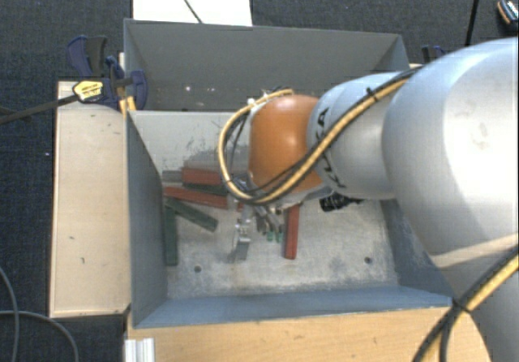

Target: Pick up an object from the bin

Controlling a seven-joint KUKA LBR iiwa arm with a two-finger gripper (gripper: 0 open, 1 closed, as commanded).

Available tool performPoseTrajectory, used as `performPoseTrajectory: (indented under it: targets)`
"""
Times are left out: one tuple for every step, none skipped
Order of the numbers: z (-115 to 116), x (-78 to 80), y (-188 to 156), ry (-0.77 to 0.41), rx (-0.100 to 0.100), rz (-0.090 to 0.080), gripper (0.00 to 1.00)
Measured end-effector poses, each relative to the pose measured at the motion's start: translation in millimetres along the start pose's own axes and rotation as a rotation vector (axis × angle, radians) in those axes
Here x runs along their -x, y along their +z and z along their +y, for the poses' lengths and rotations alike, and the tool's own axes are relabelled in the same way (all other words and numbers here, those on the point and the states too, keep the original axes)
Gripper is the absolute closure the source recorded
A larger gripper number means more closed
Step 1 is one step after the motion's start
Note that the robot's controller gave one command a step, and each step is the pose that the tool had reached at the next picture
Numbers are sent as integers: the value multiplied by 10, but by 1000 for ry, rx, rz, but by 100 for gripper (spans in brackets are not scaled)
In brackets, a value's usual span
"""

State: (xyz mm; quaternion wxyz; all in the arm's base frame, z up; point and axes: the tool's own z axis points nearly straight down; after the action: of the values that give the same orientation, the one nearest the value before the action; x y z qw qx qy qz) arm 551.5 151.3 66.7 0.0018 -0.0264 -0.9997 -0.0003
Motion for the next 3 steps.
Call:
performPoseTrajectory:
  targets:
    - [-814, 429, -130, 67, -3, -11, 0]
    - [-1434, 93, -55, 33, -3, -3, 0]
    - [-1863, 438, -43, -116, -2, -10, 0]
